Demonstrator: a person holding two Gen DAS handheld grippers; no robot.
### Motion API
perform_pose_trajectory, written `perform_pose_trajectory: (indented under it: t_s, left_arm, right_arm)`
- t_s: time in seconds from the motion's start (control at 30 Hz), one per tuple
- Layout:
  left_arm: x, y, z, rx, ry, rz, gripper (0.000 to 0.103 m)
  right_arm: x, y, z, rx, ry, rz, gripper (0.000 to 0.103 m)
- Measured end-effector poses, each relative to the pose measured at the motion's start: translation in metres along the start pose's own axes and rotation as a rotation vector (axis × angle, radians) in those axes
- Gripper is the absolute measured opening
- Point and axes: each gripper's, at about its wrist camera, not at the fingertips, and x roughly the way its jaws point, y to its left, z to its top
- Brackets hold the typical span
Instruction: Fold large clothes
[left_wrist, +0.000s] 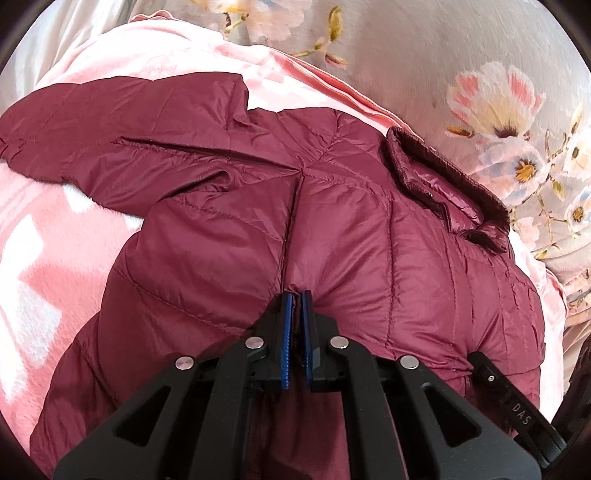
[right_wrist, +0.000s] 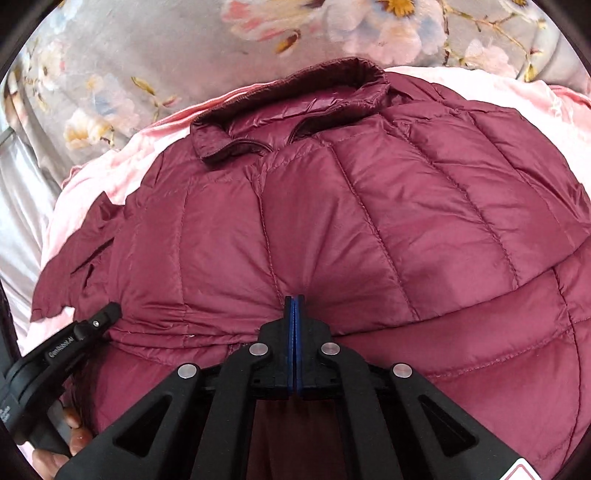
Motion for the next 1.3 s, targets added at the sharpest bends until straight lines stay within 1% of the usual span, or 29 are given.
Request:
perform_pose_trajectory:
  t_s: [0.1,0.13,0.2,0.27,0.33,0.37,0.4,0.43,0.47,0.5,0.53,0.57,0.63,0.7,0.73,0.77,0.8,0.83,0.87,0.93,1.0,1.07,1.13,1.17,1.2,1.23,1.27,1.3]
  left_arm:
    - [0.0,0.002,0.0,-0.012,0.002,-0.011,0.006]
    - [0.0,0.002,0.001,-0.017,0.005,-0.016,0.005]
    - [-0.001,0.005,0.002,-0.028,0.008,-0.027,0.005]
    - [-0.003,0.007,0.004,-0.04,0.019,-0.041,0.006]
    - [-0.01,0.012,0.007,-0.047,0.032,-0.06,0.011]
    - [-0.018,0.017,0.009,-0.065,0.028,-0.07,0.021]
    - [-0.024,0.02,0.011,-0.077,0.021,-0.081,0.039]
    - [-0.037,0.029,0.015,-0.103,-0.002,-0.095,0.05]
    - [-0.05,0.037,0.02,-0.126,-0.036,-0.095,0.07]
    - [-0.061,0.045,0.023,-0.137,-0.07,-0.09,0.082]
    - [-0.076,0.059,0.03,-0.145,-0.12,-0.069,0.087]
    - [-0.084,0.07,0.037,-0.147,-0.152,-0.046,0.092]
    - [-0.098,0.102,0.054,-0.169,-0.203,0.027,0.092]
    - [-0.102,0.14,0.07,-0.224,-0.226,0.096,0.092]
    - [-0.103,0.169,0.078,-0.275,-0.233,0.152,0.092]
    - [-0.104,0.19,0.084,-0.316,-0.241,0.184,0.092]
    - [-0.105,0.22,0.09,-0.379,-0.248,0.222,0.092]
    - [-0.105,0.24,0.093,-0.428,-0.249,0.246,0.092]
    - [-0.104,0.266,0.096,-0.494,-0.253,0.256,0.092]
    - [-0.102,0.301,0.099,-0.585,-0.262,0.27,0.091]
    - [-0.1,0.329,0.1,-0.654,-0.276,0.292,0.089]
    - [-0.097,0.344,0.102,-0.685,-0.288,0.297,0.087]
    - [-0.093,0.346,0.106,-0.671,-0.304,0.31,0.086]
    - [-0.091,0.345,0.11,-0.654,-0.307,0.322,0.082]
    - [-0.089,0.345,0.114,-0.64,-0.309,0.325,0.069]
    - [-0.085,0.341,0.117,-0.626,-0.308,0.312,0.062]
    - [-0.081,0.34,0.118,-0.621,-0.299,0.296,0.047]
    - [-0.078,0.339,0.119,-0.619,-0.289,0.278,0.024]
  right_arm:
    - [-0.004,0.008,0.003,-0.03,-0.004,-0.037,0.0]
    - [-0.011,0.015,0.002,-0.046,-0.026,-0.039,0.0]
    - [-0.023,0.026,0.0,-0.053,-0.045,0.004,0.0]
    - [-0.029,0.051,-0.001,-0.096,-0.051,0.04,0.0]
    - [-0.024,0.073,0.0,-0.137,-0.035,0.064,0.0]
    - [-0.019,0.081,-0.001,-0.147,-0.026,0.069,0.0]
    - [-0.013,0.089,-0.002,-0.158,-0.011,0.071,0.0]
    - [-0.007,0.093,-0.002,-0.163,0.0,0.067,0.0]
    - [0.0,0.097,-0.005,-0.169,0.02,0.058,0.0]
    - [0.006,0.099,-0.006,-0.171,0.033,0.049,0.0]
    - [0.009,0.099,-0.007,-0.174,0.036,0.042,0.0]
    - [0.011,0.1,-0.009,-0.18,0.038,0.033,0.0]
    - [0.013,0.101,-0.01,-0.184,0.038,0.025,0.0]
    - [0.015,0.102,-0.012,-0.193,0.033,0.017,0.0]
    - [0.015,0.103,-0.013,-0.2,0.028,0.009,0.0]
    - [0.016,0.105,-0.014,-0.205,0.025,0.004,0.0]
    - [0.017,0.106,-0.015,-0.21,0.022,-0.003,0.0]
    - [0.017,0.107,-0.016,-0.213,0.02,-0.007,0.0]
    - [0.017,0.108,-0.017,-0.218,0.017,-0.014,0.0]
    - [0.017,0.108,-0.017,-0.227,0.013,-0.024,0.0]
    - [0.017,0.11,-0.018,-0.236,0.01,-0.033,0.0]
    - [0.017,0.11,-0.018,-0.239,0.009,-0.037,0.0]
    - [0.016,0.11,-0.019,-0.242,0.007,-0.042,0.0]
    - [0.016,0.11,-0.019,-0.244,0.006,-0.045,0.0]
    - [0.016,0.111,-0.019,-0.246,0.005,-0.048,0.0]
    - [0.017,0.111,-0.019,-0.248,0.004,-0.051,0.0]
    - [0.017,0.112,-0.019,-0.248,0.004,-0.052,0.0]
    - [0.017,0.112,-0.019,-0.249,0.004,-0.053,0.0]
